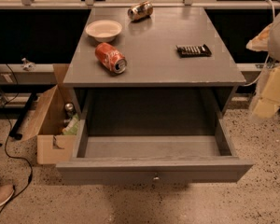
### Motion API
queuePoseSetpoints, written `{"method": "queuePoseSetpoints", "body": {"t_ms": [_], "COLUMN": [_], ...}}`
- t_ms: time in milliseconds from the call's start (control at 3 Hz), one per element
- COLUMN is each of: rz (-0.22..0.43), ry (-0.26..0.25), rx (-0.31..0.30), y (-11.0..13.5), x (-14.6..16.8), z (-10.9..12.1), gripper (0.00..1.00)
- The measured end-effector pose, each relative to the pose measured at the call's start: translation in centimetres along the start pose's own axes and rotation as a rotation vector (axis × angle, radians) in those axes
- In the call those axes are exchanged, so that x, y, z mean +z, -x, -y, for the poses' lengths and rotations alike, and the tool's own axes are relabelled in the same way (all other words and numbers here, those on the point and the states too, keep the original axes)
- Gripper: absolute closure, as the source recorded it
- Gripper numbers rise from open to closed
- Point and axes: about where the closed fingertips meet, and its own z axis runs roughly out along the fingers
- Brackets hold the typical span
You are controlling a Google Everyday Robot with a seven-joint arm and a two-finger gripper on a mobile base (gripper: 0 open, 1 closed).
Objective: Place rxbar chocolate into top drawer
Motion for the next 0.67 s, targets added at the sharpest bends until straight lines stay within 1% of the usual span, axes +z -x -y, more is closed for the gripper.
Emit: {"method": "queuePoseSetpoints", "body": {"t_ms": [333,667], "rz": [0.000,0.076], "ry": [0.000,0.016], "rx": [0.000,0.017], "y": [0.0,1.0], "x": [0.0,3.2], "z": [0.0,3.6], "gripper": [0.00,0.00]}}
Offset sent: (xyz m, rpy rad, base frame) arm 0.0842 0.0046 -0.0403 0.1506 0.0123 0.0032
